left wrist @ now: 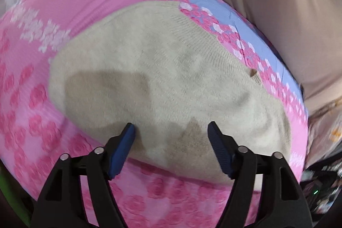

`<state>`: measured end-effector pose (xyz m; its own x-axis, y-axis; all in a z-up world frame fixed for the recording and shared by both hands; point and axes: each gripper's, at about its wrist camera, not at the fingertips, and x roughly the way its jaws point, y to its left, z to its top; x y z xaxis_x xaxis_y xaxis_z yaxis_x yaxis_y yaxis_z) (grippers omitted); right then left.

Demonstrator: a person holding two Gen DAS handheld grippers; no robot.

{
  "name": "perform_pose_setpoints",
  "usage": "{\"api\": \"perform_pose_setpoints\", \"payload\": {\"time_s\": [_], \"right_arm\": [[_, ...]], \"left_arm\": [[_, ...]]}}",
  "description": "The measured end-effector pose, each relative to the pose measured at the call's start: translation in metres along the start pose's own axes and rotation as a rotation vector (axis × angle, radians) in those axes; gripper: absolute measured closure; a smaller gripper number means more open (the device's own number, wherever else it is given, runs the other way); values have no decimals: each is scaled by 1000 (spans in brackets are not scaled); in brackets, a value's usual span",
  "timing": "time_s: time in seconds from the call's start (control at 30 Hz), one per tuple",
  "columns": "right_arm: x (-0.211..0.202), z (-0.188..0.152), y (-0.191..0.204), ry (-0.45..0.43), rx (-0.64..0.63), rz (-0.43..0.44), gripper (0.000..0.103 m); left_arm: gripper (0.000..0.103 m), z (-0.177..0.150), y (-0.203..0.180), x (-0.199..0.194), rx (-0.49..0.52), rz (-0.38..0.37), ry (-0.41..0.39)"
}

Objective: Fold small clothes

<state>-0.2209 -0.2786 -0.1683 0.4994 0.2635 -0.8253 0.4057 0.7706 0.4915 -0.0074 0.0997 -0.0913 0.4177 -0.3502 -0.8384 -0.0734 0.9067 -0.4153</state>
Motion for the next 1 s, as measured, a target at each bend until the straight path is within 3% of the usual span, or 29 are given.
{"api": "perform_pose_setpoints", "payload": {"time_s": [0.13,0.27,0.33,0.43,0.47,0.5,0.53,0.6,0.7,0.8,0.93,1.0], "right_arm": [[1,4,5,-3,14,45,37],[8,5,13,5,-7,30,31],[9,6,16,-15,-3,24,31],[10,14,11,-26,68,62,35],[11,17,7,-31,106,97,60],[10,21,3,-35,148,151,77],[9,24,3,-44,166,164,79],[-9,27,17,-92,102,134,84],[-41,25,31,-135,24,84,86],[-54,18,23,-124,-4,15,88],[-13,-3,-13,8,-26,-82,82],[-13,-6,-22,-15,15,-70,79]], "left_arm": [[34,-1,33,-12,-135,17,-43],[31,5,92,-24,-321,40,-81],[31,10,119,-19,-413,23,-73],[31,20,137,-4,-469,-6,-64],[34,23,135,-5,-459,-10,-82],[62,29,129,0,-412,-50,-67],[74,33,122,5,-372,-53,-32],[83,37,110,-5,-307,-36,-44],[85,36,96,-33,-222,-17,-53],[85,23,97,-51,-217,-22,-11],[82,-6,103,-25,-186,70,77],[78,-14,105,-20,-192,100,66]]}}
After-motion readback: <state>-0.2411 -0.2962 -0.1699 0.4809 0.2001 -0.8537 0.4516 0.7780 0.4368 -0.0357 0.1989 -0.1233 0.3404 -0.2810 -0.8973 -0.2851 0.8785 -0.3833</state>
